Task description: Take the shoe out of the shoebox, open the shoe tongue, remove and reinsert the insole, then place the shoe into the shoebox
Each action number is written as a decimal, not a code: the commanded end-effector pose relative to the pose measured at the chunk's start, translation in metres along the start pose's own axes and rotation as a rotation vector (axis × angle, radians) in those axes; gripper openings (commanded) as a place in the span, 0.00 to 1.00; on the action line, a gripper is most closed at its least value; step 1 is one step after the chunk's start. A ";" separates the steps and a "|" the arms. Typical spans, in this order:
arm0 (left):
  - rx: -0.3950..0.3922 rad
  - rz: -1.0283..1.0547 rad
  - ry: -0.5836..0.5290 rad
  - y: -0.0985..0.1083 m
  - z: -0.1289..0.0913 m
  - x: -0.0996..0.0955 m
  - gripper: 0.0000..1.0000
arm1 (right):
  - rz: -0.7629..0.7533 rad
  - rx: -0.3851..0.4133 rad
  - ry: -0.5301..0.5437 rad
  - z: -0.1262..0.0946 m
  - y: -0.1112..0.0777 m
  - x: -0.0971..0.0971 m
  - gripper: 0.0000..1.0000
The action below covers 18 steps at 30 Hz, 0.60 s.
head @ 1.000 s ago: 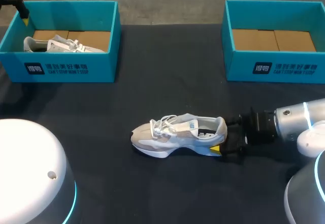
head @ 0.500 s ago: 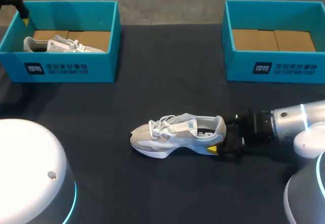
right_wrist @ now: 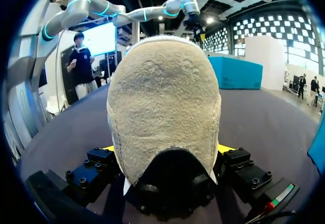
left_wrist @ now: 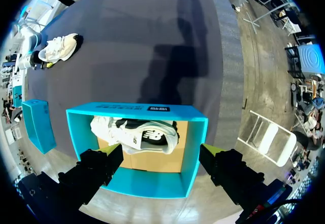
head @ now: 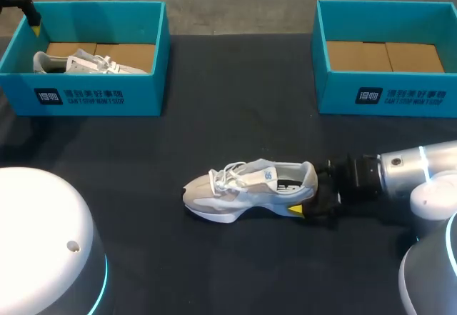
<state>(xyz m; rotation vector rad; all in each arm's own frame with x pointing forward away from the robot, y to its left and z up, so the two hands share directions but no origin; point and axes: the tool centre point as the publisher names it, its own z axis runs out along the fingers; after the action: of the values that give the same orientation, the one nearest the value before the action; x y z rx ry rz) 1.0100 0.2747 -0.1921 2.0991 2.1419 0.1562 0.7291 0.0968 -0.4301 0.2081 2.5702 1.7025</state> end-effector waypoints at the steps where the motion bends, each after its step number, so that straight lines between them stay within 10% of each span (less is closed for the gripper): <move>1: -0.002 0.000 0.002 -0.001 -0.001 0.000 1.00 | 0.001 0.002 0.010 0.005 -0.002 -0.003 1.00; 4: -0.002 0.000 0.002 -0.001 -0.001 0.000 1.00 | 0.003 -0.008 0.013 0.005 -0.003 -0.001 1.00; 9: -0.002 0.000 0.002 -0.001 -0.001 0.000 1.00 | 0.001 -0.011 0.015 0.007 -0.003 0.002 0.00; 18: -0.002 0.000 0.002 -0.001 -0.001 0.000 1.00 | 0.002 -0.006 0.017 0.010 0.000 0.011 0.00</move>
<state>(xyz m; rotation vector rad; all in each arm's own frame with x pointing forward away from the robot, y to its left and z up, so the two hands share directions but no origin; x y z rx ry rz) 1.0100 0.2747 -0.1921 2.0991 2.1419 0.1562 0.7238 0.1020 -0.4325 0.1910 2.5700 1.7317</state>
